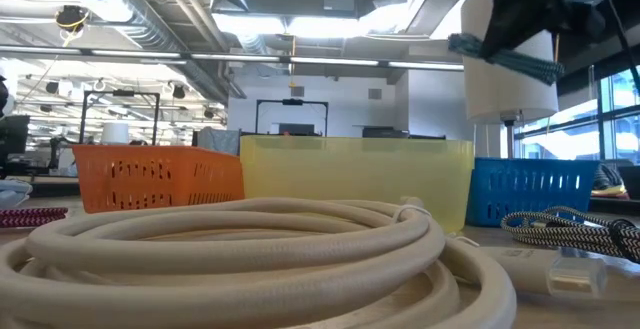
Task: Pick & Place USB Port
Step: Put the blue patterned usb cable into the blue bin
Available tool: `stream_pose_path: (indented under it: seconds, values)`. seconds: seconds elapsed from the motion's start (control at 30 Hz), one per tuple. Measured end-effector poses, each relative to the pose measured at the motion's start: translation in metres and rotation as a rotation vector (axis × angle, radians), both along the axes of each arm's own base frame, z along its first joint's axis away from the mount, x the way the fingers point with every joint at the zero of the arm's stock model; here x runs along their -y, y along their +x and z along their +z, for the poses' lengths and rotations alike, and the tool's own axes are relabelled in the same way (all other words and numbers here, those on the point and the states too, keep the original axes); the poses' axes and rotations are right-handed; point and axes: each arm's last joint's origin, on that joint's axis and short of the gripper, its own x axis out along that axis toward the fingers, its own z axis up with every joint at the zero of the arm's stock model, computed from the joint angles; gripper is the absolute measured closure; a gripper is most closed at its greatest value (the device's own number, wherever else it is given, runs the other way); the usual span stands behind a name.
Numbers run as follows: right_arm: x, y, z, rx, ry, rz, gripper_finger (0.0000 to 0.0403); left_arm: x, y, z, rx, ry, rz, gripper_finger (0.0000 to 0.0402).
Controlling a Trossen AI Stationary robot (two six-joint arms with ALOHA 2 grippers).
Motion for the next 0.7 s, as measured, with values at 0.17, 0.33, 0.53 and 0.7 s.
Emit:
stream_pose_path:
  seconds: [0.17,0.33,0.53,0.7]
  values:
    - [0.005,0.008,-0.022,0.036,0.045,0.02,0.0382,0.0,0.0,0.0,0.0,0.001,-0.006,0.0213]
    - [0.013,0.013,-0.047,0.076,0.098,-0.001,0.0382,0.001,0.0,0.0,0.0,0.002,-0.026,0.0213]
    - [0.021,0.014,-0.074,0.134,0.142,-0.024,0.0382,0.001,0.0,0.0,0.0,0.002,-0.025,0.0213]
    - [0.026,0.012,-0.09,0.155,0.175,-0.029,0.0382,0.001,0.0,0.0,0.0,0.002,-0.025,0.0213]
